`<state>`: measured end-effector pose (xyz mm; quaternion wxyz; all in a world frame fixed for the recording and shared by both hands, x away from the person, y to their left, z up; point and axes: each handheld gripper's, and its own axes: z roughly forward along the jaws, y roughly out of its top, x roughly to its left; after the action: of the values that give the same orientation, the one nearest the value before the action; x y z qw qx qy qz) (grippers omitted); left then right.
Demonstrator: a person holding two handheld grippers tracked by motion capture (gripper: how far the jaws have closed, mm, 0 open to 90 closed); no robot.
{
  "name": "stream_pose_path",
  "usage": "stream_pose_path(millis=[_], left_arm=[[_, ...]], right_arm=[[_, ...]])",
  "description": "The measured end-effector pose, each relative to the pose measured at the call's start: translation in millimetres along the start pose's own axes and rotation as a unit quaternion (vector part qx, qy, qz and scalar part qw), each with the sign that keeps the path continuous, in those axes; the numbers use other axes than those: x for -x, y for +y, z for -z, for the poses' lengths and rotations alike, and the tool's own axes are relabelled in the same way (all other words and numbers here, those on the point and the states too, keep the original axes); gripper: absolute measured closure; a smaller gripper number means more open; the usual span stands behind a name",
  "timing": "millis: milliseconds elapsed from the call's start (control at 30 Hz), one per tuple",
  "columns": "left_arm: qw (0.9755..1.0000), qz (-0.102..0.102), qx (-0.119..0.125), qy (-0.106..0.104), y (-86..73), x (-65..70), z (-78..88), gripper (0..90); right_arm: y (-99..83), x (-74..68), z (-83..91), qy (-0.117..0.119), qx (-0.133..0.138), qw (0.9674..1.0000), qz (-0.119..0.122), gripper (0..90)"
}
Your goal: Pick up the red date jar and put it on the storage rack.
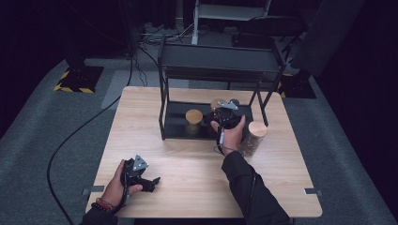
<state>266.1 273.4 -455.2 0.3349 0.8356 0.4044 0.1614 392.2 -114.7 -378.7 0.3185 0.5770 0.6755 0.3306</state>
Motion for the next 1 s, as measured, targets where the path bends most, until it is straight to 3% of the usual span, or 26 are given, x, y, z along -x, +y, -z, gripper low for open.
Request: stream_pose_path(millis=[200, 433, 733, 833, 1000], left_arm=[[1.0, 0.0, 0.0, 0.0, -0.1, 0.1, 0.0, 0.4], [1.0, 0.0, 0.0, 0.0, 0.0, 0.0, 0.0, 0.4], [1.0, 0.0, 0.0, 0.0, 0.0, 0.0, 0.0, 0.4], [1.0, 0.0, 0.0, 0.0, 0.0, 0.0, 0.0, 0.4], [1.0, 0.0, 0.0, 0.0, 0.0, -0.1, 0.0, 0.4]], right_arm=[[1.3, 6.2, -1.0, 0.012, -0.015, 0.9998, 0.003, 4.6], [-0.3, 13.8, 2.8, 0.019, -0.014, 0.9997, 0.004, 3.8], [-4.2, 16.0, 8.0, 0.017, -0.009, 0.9991, 0.037, 2.2], [-9.3, 14.2, 8.8, 0.008, -0.007, 0.998, 0.063, 1.1], [-17.3, 15.8, 10.9, 0.004, -0.004, 0.9966, 0.083, 1.9]])
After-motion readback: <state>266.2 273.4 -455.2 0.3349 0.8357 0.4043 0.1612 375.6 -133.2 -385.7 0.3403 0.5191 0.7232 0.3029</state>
